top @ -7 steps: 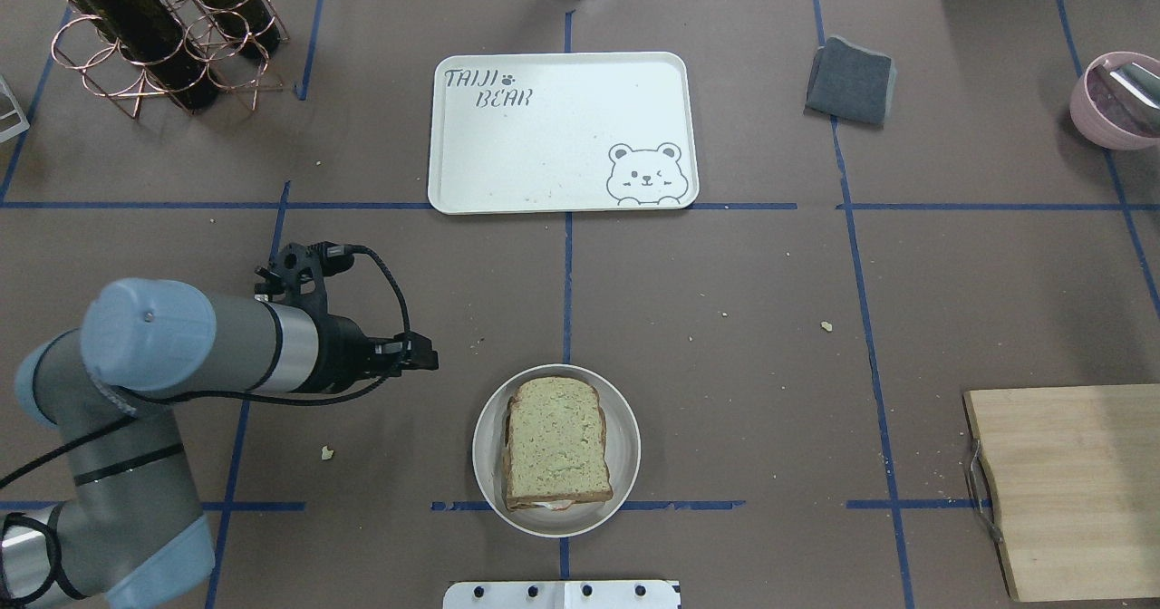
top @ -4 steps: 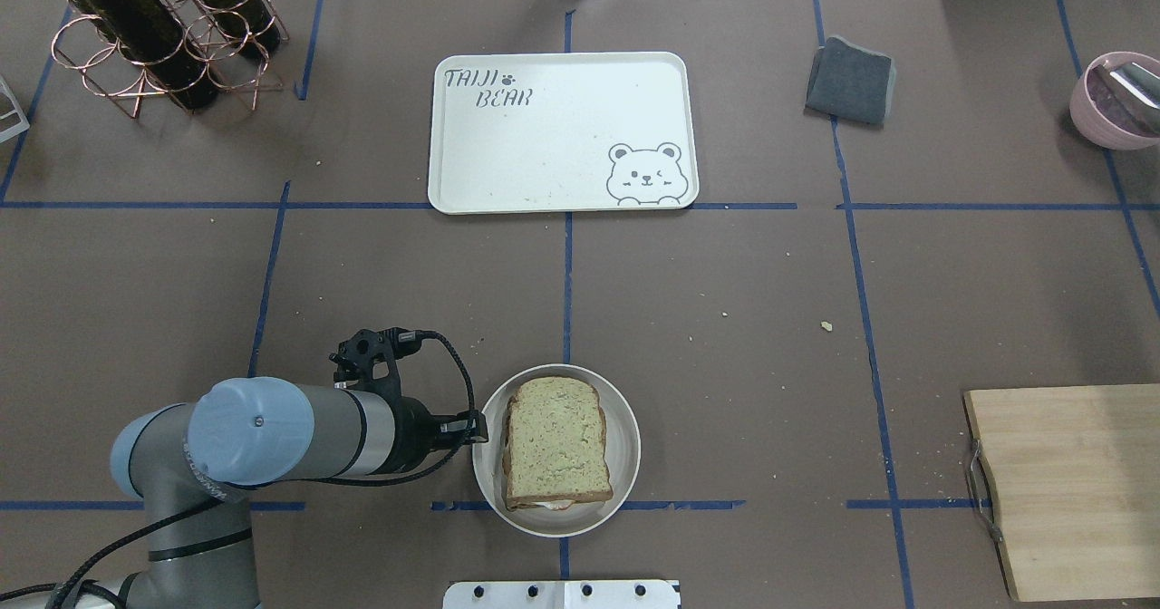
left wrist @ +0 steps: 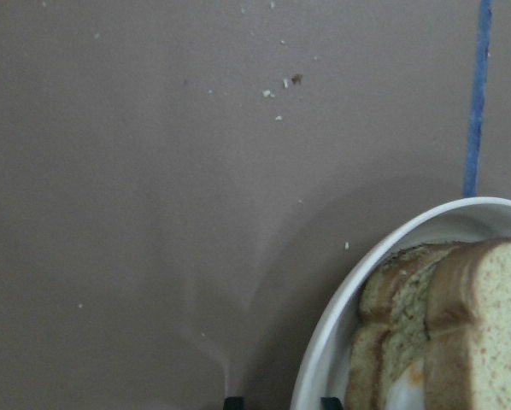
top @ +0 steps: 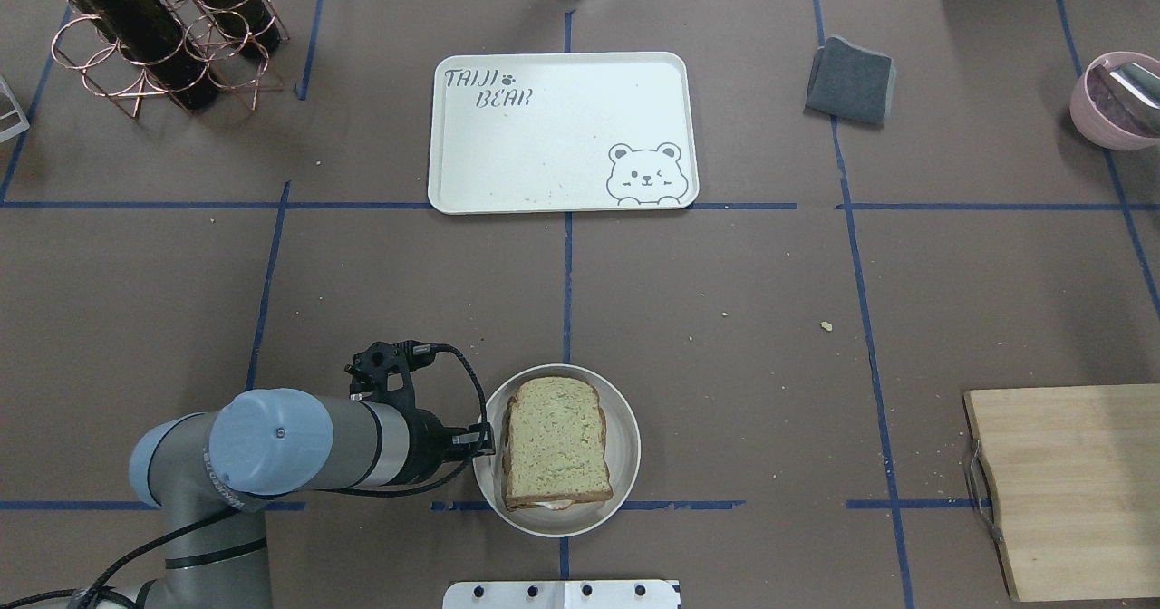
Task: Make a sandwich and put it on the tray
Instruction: 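Carry the plate with the left gripper onto the bear tray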
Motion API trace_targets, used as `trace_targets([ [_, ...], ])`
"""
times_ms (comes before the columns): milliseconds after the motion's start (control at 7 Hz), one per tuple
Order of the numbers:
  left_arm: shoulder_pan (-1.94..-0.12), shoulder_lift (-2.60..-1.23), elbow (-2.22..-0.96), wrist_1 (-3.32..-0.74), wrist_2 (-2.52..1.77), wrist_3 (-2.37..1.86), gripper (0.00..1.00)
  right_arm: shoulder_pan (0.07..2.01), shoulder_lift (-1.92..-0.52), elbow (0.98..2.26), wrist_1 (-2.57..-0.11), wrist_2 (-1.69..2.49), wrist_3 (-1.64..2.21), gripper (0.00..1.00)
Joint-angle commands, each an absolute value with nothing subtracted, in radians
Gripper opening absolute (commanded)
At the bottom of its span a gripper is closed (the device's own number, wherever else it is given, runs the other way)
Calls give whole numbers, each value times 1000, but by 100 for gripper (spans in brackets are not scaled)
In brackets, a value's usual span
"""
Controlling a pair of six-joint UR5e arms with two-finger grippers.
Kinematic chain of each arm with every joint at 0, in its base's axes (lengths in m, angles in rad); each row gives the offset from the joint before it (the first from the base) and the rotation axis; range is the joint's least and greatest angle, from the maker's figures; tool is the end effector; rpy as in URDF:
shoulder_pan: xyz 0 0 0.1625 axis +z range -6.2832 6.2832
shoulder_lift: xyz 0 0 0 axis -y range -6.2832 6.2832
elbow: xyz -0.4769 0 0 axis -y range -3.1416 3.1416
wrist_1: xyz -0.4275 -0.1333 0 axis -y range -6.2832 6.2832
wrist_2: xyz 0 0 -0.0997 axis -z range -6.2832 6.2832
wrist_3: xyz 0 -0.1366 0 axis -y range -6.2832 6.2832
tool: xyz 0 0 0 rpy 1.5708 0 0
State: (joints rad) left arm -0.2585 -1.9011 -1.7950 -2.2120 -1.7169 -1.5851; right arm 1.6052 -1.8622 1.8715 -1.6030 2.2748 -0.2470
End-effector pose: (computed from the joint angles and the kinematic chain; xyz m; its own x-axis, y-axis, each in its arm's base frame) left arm 0.6288 -0.2836 0.3453 0.3524 -0.1078 -0.9296 0.1270 0.9897 -0.0666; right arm 0.0582 -0.3860 0.7217 0.7466 -0.2045 0.6331 0.1528 0.9789 0.1360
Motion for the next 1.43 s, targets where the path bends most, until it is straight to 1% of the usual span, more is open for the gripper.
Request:
trace_targets([
  [0, -259, -1905, -1796, -2212, -1718, -1582, 0, 1606, -1861, 1871, -1603, 2272, -247, 100],
  [286, -282, -1910, -1808, -2212, -1730, -1574, 0, 1606, -1861, 1871, -1601, 2272, -245, 100],
  [571, -450, -1948, -1789, -2206, -1846, -1568, 0, 1611, -1861, 1871, -1598, 2261, -245, 100],
  [714, -531, -1989, -1752, -2189, -1874, -1510, 0, 1609, -1861, 1873, -1597, 2258, -245, 100],
  [857, -617, -2078, -1683, -2130, -1887, -1429, 0, 1611, -1861, 1873, -1595, 2257, -245, 100],
  [1000, -694, -2189, -1552, -2116, -1937, -1383, 0, 1609, -1861, 1875, -1595, 2256, -245, 100],
  [1143, -748, -2324, -1363, -2124, -1947, -1327, 0, 1609, -1861, 1875, -1595, 2255, -245, 100],
  [1286, -782, -2420, -1194, -2181, -1948, -1306, 0, 1609, -1861, 1876, -1594, 2255, -245, 100],
])
